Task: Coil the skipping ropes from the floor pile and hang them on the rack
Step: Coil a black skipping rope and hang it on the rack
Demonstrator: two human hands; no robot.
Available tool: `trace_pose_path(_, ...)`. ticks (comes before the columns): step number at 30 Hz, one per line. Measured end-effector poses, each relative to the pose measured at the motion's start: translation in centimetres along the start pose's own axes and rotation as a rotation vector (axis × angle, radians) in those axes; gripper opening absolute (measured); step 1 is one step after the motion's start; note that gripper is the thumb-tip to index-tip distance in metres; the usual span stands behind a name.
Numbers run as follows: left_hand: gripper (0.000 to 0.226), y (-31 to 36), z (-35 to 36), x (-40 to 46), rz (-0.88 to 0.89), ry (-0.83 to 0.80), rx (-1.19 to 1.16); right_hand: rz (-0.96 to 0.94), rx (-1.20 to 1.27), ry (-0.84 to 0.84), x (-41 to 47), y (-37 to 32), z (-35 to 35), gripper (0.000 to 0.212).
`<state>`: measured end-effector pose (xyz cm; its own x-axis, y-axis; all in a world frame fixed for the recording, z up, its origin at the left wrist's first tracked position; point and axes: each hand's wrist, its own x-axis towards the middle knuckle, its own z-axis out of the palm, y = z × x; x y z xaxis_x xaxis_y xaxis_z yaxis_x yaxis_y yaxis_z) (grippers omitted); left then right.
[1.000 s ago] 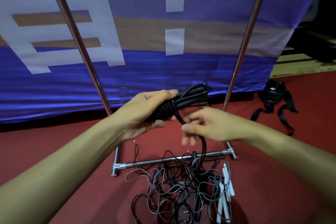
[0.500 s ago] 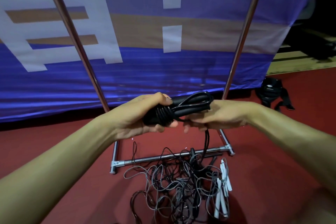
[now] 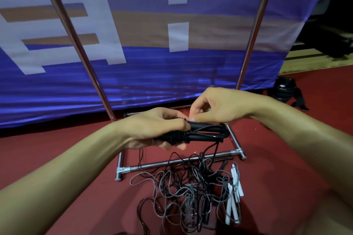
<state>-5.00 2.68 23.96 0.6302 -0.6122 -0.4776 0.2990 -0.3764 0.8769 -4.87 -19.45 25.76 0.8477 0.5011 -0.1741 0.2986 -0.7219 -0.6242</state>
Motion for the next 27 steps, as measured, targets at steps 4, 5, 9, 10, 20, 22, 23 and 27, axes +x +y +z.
trace_pose_path(4, 0.021, 0.3, 0.4, 0.1, 0.047, 0.098, 0.054, 0.029, -0.133, -0.085, -1.5, -1.4, -1.4, 0.020)
trace_pose_path(5, 0.022, 0.2, 0.5, 0.1, 0.064, 0.116, 0.046, 0.029, -0.218, -0.050, -1.6, -1.6, -1.2, 0.025)
trace_pose_path(9, 0.033, 0.0, 0.7, 0.3, 0.091, 0.125, -0.101, 0.019, -0.407, 0.137, -2.0, -2.4, 0.2, 0.030)
trace_pose_path(10, 0.038, 0.0, 0.8, 0.3, 0.089, 0.114, -0.111, 0.011, -0.410, 0.157, -2.1, -2.5, 0.5, 0.028)
trace_pose_path(20, 0.042, -0.2, 0.8, 0.3, 0.043, 0.073, -0.033, -0.022, -0.371, 0.143, -2.8, -2.8, 1.7, 0.027)
trace_pose_path(22, 0.043, -0.1, 1.0, 0.3, 0.053, 0.071, -0.066, -0.031, -0.367, 0.153, -2.9, -2.8, 1.7, 0.033)
trace_pose_path(23, 0.038, -0.1, 1.0, 0.3, 0.062, 0.080, -0.090, -0.043, -0.377, 0.176, -2.9, -2.8, 1.8, 0.035)
trace_pose_path(27, 0.015, 0.2, 1.0, 0.3, 0.113, 0.172, -0.159, -0.079, -0.372, 0.297, -2.8, -2.8, 2.6, 0.038)
